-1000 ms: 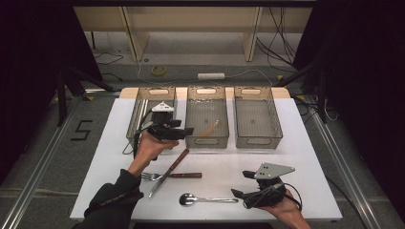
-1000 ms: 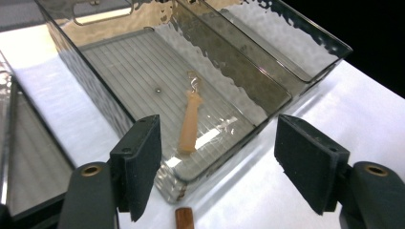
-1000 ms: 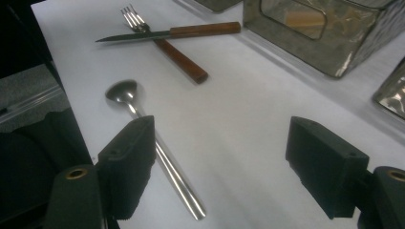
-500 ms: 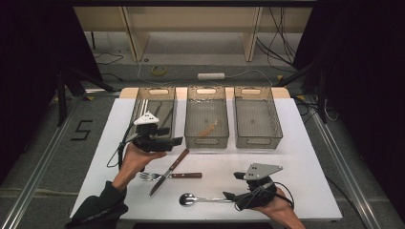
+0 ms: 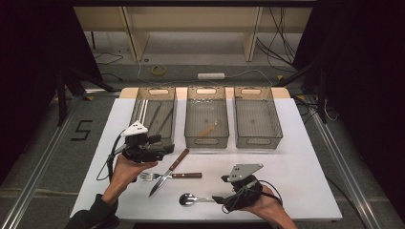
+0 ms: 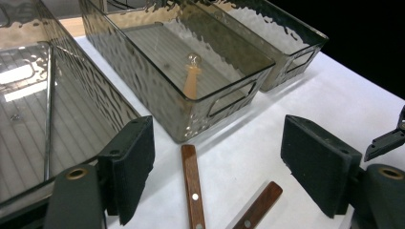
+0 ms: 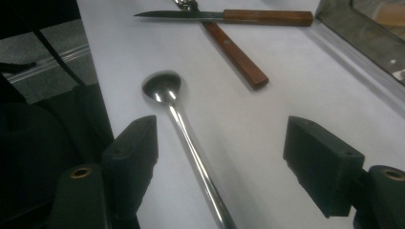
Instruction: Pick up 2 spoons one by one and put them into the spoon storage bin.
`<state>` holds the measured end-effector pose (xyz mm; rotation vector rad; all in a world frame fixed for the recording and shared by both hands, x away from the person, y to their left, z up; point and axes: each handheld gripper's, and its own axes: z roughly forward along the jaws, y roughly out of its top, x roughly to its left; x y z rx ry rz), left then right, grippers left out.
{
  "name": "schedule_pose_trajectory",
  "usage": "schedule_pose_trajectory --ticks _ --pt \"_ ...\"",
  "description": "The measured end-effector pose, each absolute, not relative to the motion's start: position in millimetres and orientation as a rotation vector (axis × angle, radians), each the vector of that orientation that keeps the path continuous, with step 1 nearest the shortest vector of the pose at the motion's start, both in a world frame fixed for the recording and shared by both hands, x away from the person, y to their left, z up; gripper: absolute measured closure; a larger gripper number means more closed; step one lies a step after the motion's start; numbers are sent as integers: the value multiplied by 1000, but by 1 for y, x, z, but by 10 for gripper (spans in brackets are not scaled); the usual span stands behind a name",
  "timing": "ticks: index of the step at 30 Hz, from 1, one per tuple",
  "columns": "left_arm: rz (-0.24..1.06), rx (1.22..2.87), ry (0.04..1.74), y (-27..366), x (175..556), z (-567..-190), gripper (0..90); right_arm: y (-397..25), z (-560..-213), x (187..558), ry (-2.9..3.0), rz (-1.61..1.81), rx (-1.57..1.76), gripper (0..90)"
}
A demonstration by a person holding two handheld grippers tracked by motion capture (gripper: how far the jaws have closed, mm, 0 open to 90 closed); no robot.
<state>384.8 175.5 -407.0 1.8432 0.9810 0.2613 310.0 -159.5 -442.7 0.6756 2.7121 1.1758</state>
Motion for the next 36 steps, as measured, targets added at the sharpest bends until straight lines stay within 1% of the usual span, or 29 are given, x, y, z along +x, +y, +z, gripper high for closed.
schedule_pose_trajectory --ticks 12,26,36 --pt "268 1859 997 181 372 -419 264 -141 -450 312 2825 1072 597 376" --pt "262 1839 983 183 358 -426 261 -129 -459 315 2906 917 525 540" --pt "276 1820 965 184 352 -427 258 -117 -464 317 2954 849 479 636"
